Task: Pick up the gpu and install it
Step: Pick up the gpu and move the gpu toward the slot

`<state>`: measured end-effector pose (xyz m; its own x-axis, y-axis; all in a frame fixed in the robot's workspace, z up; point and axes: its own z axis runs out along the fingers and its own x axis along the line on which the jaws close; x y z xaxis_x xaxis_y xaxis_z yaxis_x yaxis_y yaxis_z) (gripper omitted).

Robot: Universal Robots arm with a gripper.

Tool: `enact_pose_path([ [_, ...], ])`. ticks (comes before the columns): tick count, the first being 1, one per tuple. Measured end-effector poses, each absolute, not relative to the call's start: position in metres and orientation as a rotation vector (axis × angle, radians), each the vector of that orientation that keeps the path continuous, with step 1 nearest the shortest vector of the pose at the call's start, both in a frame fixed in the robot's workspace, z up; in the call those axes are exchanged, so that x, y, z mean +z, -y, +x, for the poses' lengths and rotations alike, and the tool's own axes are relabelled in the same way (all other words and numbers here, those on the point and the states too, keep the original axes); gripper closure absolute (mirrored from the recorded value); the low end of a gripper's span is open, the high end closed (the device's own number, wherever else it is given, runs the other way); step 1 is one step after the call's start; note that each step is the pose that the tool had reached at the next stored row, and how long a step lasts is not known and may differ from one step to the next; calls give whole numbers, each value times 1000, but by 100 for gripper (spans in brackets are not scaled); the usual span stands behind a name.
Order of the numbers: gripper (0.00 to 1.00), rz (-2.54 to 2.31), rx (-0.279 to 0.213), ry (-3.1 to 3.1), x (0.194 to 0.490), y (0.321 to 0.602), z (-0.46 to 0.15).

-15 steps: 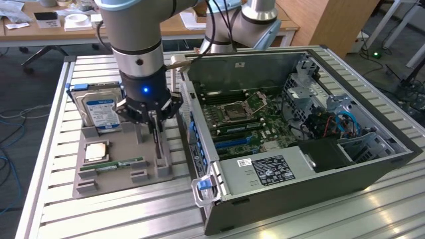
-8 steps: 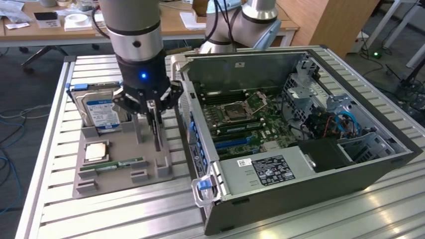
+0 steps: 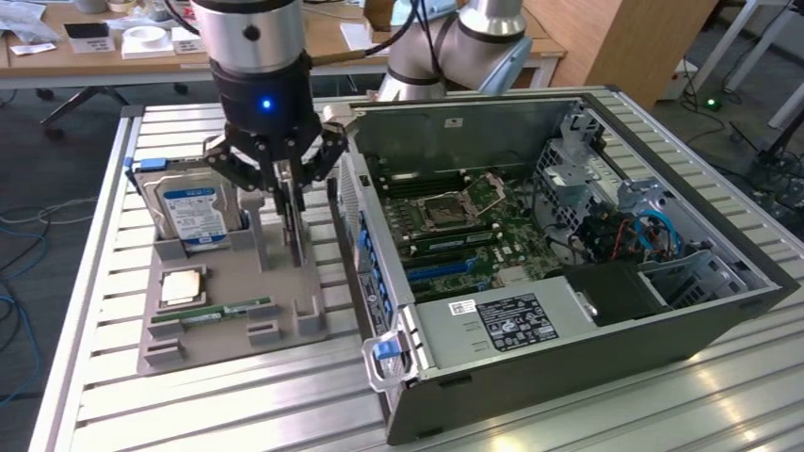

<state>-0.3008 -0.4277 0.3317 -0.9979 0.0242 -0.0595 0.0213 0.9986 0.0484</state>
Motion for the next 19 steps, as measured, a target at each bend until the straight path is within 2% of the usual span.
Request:
enact_pose_path([
  [11,74,35,73,-3080,381,428,-301],
  [19,74,35,73,-3080,401,428,-301],
])
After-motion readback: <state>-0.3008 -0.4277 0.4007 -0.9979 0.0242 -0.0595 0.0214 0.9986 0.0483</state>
